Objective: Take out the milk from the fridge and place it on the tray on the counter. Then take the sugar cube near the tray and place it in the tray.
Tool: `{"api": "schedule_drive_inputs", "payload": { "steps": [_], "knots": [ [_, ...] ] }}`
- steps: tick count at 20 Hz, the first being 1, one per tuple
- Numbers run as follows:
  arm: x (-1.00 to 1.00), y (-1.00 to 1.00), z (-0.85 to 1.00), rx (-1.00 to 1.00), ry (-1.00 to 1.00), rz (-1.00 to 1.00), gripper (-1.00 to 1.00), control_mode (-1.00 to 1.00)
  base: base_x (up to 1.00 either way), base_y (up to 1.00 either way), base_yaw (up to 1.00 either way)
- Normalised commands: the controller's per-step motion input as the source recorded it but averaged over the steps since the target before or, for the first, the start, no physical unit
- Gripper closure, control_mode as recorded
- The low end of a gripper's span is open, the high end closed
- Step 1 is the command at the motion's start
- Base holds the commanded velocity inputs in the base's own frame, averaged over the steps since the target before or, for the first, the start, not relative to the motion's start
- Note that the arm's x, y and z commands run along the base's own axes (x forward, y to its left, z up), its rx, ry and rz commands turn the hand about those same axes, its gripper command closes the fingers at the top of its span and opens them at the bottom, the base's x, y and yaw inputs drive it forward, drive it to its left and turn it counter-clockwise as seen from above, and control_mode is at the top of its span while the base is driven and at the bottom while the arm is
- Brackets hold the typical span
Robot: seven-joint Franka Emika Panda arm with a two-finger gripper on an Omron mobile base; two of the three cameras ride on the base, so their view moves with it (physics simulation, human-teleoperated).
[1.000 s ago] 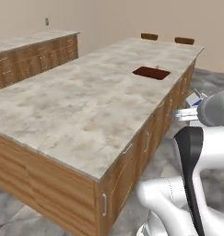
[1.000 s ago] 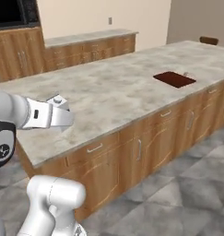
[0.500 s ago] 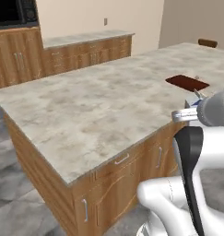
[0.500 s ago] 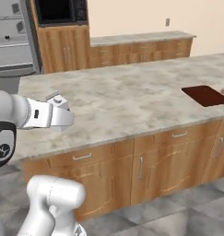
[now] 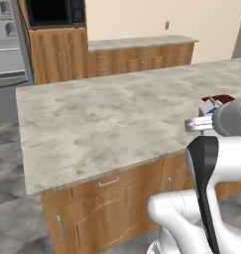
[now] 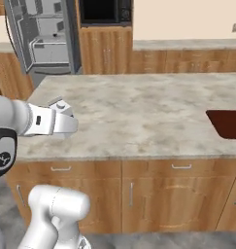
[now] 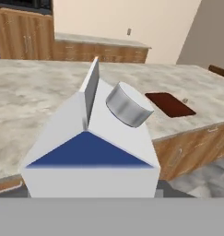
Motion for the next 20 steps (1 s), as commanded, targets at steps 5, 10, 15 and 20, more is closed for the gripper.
{"api": "schedule_drive_inputs", "payload": {
  "steps": [5,10,15,20],
  "knots": [
    [0.00,0.00,0.00,0.00,0.00,0.00,1.00,1.00,0.07,-1.00,0.49],
    [0.00,0.00,0.00,0.00,0.00,0.00,1.00,1.00,0.07,-1.00,0.48],
    [0.00,0.00,0.00,0.00,0.00,0.00,1.00,1.00,-0.06,-1.00,0.24],
    [0.00,0.00,0.00,0.00,0.00,0.00,1.00,1.00,-0.04,-1.00,0.00]
  ]
}}
